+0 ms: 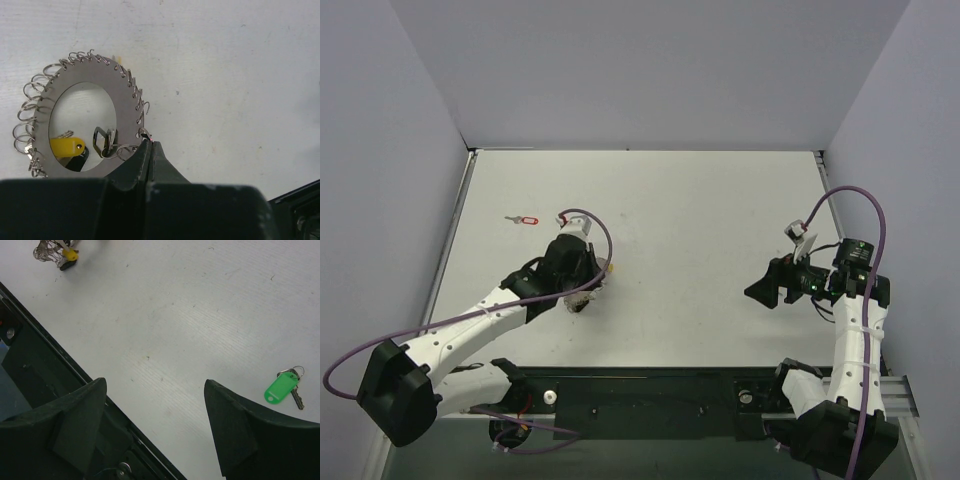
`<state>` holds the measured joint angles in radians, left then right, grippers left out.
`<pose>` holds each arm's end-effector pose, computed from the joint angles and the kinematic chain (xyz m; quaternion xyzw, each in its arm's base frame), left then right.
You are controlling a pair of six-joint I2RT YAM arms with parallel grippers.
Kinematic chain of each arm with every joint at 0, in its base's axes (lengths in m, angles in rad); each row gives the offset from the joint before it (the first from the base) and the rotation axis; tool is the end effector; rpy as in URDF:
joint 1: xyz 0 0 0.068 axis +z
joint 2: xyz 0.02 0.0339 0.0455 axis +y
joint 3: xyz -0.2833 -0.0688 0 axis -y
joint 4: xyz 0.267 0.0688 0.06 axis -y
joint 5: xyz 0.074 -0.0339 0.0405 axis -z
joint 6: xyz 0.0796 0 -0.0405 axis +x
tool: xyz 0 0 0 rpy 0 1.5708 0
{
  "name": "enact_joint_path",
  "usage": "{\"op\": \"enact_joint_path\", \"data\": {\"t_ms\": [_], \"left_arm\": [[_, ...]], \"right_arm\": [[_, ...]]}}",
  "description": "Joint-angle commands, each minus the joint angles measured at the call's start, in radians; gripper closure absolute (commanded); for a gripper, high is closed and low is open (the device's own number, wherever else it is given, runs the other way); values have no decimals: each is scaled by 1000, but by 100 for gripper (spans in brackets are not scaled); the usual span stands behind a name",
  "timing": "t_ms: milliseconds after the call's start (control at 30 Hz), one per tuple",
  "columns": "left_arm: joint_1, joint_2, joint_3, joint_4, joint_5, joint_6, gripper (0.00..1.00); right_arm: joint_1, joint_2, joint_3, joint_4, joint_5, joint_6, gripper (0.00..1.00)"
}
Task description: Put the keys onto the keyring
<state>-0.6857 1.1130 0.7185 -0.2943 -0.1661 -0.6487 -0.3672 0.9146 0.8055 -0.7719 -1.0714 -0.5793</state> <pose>0.2267 -0.1684 0.2235 -0.0187 0.9017 -0.2043 0.3806 0.2028 -0.0032 0.2820 -0.2573 0.7865 0.2951 0.4777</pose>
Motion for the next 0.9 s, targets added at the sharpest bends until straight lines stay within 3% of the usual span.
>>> {"op": "enact_joint_path", "data": {"t_ms": [0,167,267,433,667,867], "left_arm": [[-2,1,90,67,111,12,100],[-2,-4,159,63,166,20,100],[-2,-4,203,37,203,43,100],[-2,25,259,47,276,102,100],[-3,94,280,107,436,175,100],[-23,130,308,81,517,245,100]], "right_arm": [[7,7,11,-79,-84,-91,26],[83,23,26,-147,-90,-215,26],[199,56,70,-197,-41,-267,27],[350,136,240,-352,-9,-505,26],[583,308,428,-418,33,-744,25],[717,437,564,-408,28,-705,28]]}}
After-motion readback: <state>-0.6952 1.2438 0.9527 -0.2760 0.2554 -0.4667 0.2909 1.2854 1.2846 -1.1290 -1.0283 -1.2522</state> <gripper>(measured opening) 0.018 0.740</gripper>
